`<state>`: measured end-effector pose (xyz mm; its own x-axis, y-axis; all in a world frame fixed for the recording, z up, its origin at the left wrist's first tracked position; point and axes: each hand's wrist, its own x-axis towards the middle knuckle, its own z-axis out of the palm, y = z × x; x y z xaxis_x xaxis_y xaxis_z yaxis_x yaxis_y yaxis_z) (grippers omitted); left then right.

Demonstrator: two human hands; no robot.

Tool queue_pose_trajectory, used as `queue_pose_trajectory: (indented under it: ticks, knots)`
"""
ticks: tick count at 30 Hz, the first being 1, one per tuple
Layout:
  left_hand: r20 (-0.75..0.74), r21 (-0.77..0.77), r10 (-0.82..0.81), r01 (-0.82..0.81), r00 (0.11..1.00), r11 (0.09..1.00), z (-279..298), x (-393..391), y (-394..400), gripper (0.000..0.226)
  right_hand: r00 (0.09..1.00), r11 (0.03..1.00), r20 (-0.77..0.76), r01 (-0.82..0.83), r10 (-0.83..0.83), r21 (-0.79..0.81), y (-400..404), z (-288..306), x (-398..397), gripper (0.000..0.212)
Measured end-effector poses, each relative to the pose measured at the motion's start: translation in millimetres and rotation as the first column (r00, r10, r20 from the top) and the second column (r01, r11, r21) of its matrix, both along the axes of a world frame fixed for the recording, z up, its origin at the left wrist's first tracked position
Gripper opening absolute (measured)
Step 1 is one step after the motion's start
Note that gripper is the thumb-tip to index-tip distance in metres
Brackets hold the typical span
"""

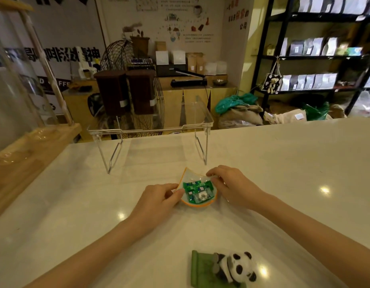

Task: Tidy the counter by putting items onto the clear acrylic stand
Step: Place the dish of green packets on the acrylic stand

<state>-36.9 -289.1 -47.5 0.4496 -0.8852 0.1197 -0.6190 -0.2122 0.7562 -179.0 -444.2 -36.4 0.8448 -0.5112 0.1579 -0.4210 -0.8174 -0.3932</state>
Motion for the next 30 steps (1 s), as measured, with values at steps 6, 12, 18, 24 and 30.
queue_pose_trajectory:
  ticks: [6, 12, 18, 24, 30]
  knots:
    - [-0.653, 0.086, 0.079, -0.030, 0.753, 0.996, 21, -2, -5, 0.010, 0.995, 0.989, 0.064, 0.071, -0.080, 0.127, 0, 7, 3, 0.029]
    - [-0.697, 0.014, 0.041, -0.044, 0.716, 0.999, 50, -4, 0, 0.009, 0.978, 0.972, 0.186, 0.050, -0.094, 0.230, -4, 37, 1, 0.025]
    - [-0.649, -0.136, -0.030, -0.077, 0.760, 0.988, 106, 2, -3, 0.011, 0.898, 0.968, 0.431, -0.018, -0.094, 0.249, -11, 93, 10, 0.017]
    - [-0.620, -0.247, -0.062, -0.121, 0.782, 0.961, 149, 23, -31, 0.013, 0.845, 0.955, 0.515, -0.014, -0.147, 0.297, -35, 138, 42, 0.014]
    - [-0.650, -0.290, -0.057, -0.177, 0.758, 0.941, 178, 51, -71, 0.023, 0.795, 0.928, 0.560, 0.010, -0.233, 0.372, -77, 163, 86, 0.024]
